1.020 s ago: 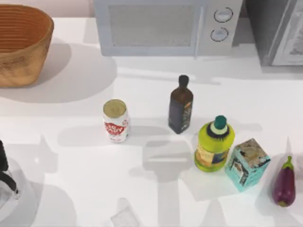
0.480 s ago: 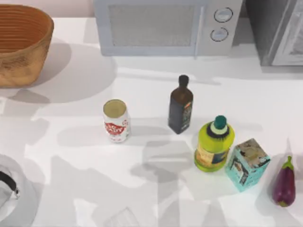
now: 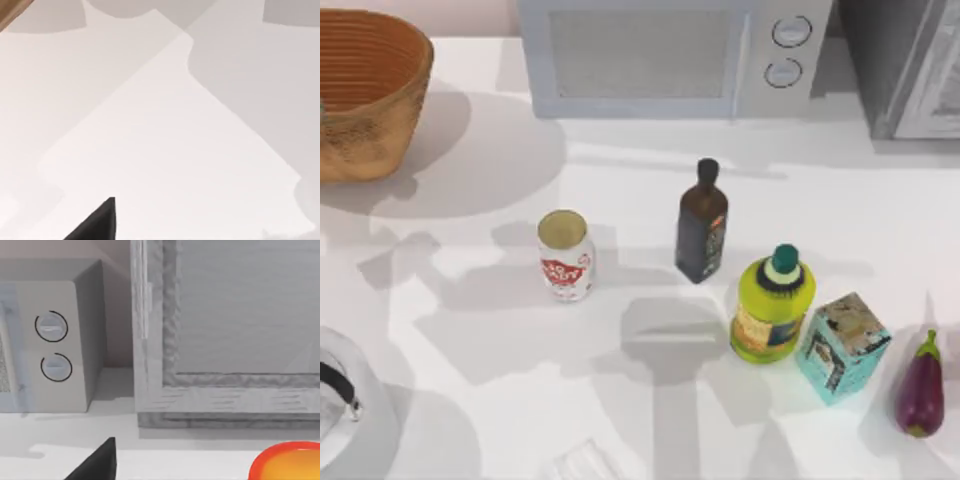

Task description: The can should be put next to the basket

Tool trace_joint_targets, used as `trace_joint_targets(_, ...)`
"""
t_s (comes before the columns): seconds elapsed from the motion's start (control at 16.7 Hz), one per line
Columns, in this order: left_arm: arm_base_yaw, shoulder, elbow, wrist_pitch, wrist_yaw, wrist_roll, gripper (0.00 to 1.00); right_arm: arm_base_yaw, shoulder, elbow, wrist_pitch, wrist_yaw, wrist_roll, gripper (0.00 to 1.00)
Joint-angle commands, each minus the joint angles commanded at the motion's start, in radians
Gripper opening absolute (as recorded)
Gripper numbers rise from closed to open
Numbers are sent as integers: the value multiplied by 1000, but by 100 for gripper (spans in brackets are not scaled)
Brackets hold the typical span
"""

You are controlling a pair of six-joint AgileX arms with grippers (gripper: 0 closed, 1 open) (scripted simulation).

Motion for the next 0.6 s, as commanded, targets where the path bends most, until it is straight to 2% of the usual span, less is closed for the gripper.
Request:
trace_joint_targets(0.24, 4, 112, 88, -80, 1, 68, 100, 0, 0, 0, 0, 0, 0, 100)
trace_joint_targets(0.6, 0, 113, 84, -76, 1, 67, 100, 0, 0, 0, 0, 0, 0, 100)
